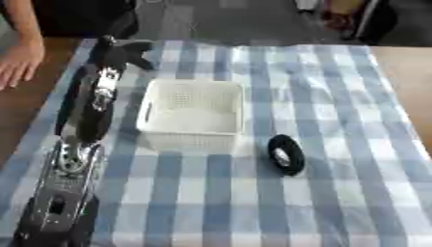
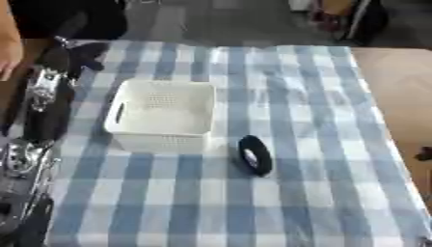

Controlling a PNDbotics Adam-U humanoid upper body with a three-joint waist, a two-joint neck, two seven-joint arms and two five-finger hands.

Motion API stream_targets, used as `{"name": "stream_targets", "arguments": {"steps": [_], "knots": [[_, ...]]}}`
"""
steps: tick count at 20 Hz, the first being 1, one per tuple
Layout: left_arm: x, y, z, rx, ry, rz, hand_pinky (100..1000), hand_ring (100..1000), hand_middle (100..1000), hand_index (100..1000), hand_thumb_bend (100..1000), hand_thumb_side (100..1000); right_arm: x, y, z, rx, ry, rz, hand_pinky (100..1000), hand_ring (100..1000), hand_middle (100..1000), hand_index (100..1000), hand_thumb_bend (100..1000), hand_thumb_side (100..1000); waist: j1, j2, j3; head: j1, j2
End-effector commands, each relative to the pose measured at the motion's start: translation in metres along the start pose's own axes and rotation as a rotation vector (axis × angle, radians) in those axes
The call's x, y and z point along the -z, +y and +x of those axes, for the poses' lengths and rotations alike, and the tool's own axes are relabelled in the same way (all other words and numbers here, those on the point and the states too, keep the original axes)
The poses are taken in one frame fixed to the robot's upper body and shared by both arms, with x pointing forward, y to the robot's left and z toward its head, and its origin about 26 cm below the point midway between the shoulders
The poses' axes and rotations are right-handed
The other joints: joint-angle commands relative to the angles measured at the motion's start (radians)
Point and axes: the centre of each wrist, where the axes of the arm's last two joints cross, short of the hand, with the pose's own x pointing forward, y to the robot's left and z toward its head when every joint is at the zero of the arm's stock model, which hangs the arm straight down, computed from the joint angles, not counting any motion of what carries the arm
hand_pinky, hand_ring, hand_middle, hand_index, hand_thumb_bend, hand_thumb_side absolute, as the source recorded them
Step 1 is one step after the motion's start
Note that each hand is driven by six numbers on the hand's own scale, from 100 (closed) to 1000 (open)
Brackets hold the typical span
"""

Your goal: Pick up objects on the table and place them in the box.

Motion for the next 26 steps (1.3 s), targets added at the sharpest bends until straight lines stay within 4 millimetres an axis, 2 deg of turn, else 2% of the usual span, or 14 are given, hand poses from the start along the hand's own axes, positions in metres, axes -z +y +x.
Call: {"name": "stream_targets", "arguments": {"steps": [1,12,15,17,19,20,21,24,26], "knots": [[0.004,0.000,0.004,0.003,-0.023,-0.007,904,771,1000,570,100,912,0.003,0.000,0.004,0.004,-0.022,0.000,638,405,663,682,100,673,0.002,-0.007,0.003,-0.014,0.001],[0.004,0.000,0.004,0.001,-0.024,-0.010,905,771,1000,569,100,913,0.003,0.000,0.004,0.007,-0.024,0.005,638,406,666,683,100,675,0.001,-0.007,0.005,-0.018,0.001],[0.004,0.000,0.004,0.001,-0.025,-0.010,905,772,1000,569,100,913,0.002,0.001,0.004,0.000,-0.026,0.015,638,409,672,686,100,715,0.000,-0.008,0.005,-0.018,0.001],[0.004,0.000,0.004,0.002,-0.024,-0.011,906,772,1000,568,100,914,0.002,0.000,0.004,-0.045,-0.029,0.032,647,423,686,697,226,789,0.000,-0.007,0.005,-0.017,0.001],[0.004,-0.001,0.004,0.002,-0.023,-0.014,905,772,1000,568,100,913,0.002,0.000,0.004,-0.150,-0.037,0.064,654,440,698,711,388,842,0.000,-0.006,0.006,-0.019,0.001],[0.004,-0.001,0.004,0.001,-0.024,-0.015,905,772,1000,568,100,913,0.001,0.000,0.004,-0.219,-0.046,0.087,656,446,702,716,437,855,0.000,-0.006,0.006,-0.019,0.001],[0.004,-0.001,0.004,0.001,-0.024,-0.015,906,772,1000,568,100,913,0.001,0.001,0.005,-0.293,-0.057,0.106,656,457,705,724,536,874,0.001,-0.006,0.007,-0.020,0.001],[0.004,-0.001,0.004,0.000,-0.024,-0.017,906,773,1000,568,100,913,0.000,0.007,0.006,-0.520,-0.092,0.147,655,470,709,723,564,873,0.000,-0.005,0.010,-0.027,0.001],[0.005,-0.002,0.004,-0.002,-0.027,-0.019,905,773,1000,568,100,912,-0.001,0.013,0.008,-0.597,-0.097,0.172,657,476,716,725,570,873,0.000,-0.005,0.012,-0.031,0.001]]}}
